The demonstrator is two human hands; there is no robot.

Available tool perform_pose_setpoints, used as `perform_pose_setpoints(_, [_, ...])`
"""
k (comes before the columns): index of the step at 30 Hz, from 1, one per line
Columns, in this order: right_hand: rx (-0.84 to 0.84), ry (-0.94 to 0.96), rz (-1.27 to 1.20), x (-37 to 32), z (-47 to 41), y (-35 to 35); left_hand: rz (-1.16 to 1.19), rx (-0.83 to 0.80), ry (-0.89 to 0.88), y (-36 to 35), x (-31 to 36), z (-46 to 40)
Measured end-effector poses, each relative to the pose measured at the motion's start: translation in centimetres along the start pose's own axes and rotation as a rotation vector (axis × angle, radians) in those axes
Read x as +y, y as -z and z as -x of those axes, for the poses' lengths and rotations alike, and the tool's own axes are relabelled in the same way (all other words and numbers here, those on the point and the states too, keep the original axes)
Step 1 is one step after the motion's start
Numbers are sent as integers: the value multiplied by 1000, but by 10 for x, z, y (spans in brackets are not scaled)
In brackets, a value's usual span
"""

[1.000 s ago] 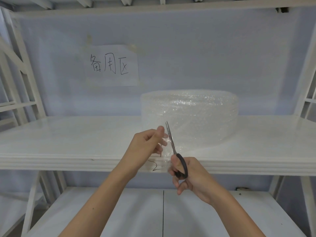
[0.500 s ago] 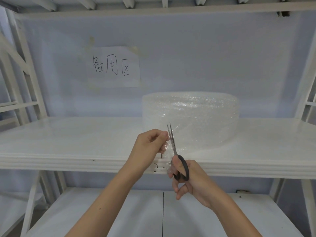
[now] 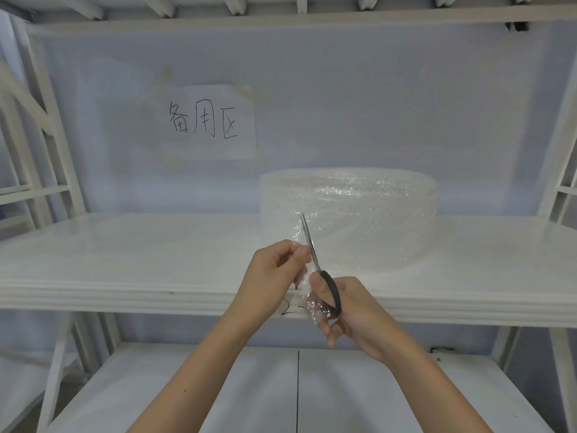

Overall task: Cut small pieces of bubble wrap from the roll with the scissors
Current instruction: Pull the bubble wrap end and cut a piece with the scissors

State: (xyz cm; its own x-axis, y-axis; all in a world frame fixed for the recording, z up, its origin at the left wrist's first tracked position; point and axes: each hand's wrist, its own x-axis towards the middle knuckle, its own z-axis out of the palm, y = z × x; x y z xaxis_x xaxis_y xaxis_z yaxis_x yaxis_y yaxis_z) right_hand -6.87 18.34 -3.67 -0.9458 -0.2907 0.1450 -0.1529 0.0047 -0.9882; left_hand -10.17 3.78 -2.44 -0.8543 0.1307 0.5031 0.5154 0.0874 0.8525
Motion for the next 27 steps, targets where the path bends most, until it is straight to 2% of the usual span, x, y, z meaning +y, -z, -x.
perform_pose_setpoints(21, [60, -9, 16, -23, -18, -2, -61, -65, 46, 10, -8, 6])
perform_pose_setpoints(27, [87, 15, 96, -32, -19, -7, 54, 71, 115, 20, -9, 4])
